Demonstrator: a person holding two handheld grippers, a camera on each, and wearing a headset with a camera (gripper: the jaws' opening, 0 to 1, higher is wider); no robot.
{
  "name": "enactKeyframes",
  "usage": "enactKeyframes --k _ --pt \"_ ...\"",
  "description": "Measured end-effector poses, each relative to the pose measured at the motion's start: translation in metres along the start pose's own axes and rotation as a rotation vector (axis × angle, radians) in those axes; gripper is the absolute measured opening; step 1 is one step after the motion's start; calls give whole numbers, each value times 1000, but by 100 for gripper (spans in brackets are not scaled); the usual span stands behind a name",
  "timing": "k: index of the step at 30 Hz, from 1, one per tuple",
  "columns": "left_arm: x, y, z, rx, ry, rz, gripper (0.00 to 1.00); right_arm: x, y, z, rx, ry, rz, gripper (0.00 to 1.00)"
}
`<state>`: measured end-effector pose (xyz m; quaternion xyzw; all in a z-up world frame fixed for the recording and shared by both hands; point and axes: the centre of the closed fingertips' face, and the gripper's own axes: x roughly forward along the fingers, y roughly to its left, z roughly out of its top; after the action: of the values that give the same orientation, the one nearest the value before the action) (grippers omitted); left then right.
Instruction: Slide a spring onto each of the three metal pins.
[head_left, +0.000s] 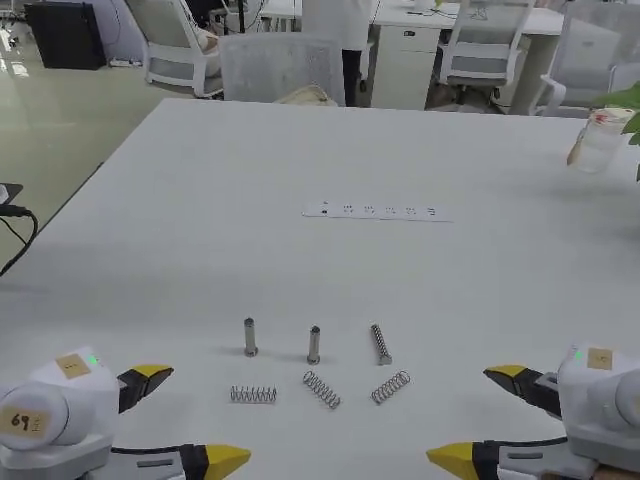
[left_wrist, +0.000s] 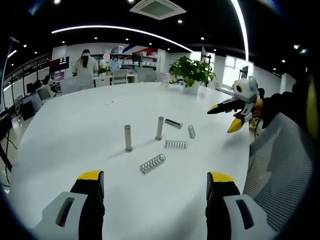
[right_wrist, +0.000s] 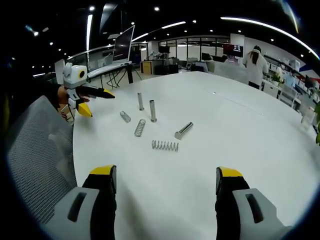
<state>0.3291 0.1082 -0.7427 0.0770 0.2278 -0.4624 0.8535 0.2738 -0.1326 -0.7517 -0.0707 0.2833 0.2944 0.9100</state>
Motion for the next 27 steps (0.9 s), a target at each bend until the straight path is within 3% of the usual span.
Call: enactKeyframes --k 27 --pt "-1 -1 4 -2 -23 -7 80 -4 -6 6 2 7 -11 79"
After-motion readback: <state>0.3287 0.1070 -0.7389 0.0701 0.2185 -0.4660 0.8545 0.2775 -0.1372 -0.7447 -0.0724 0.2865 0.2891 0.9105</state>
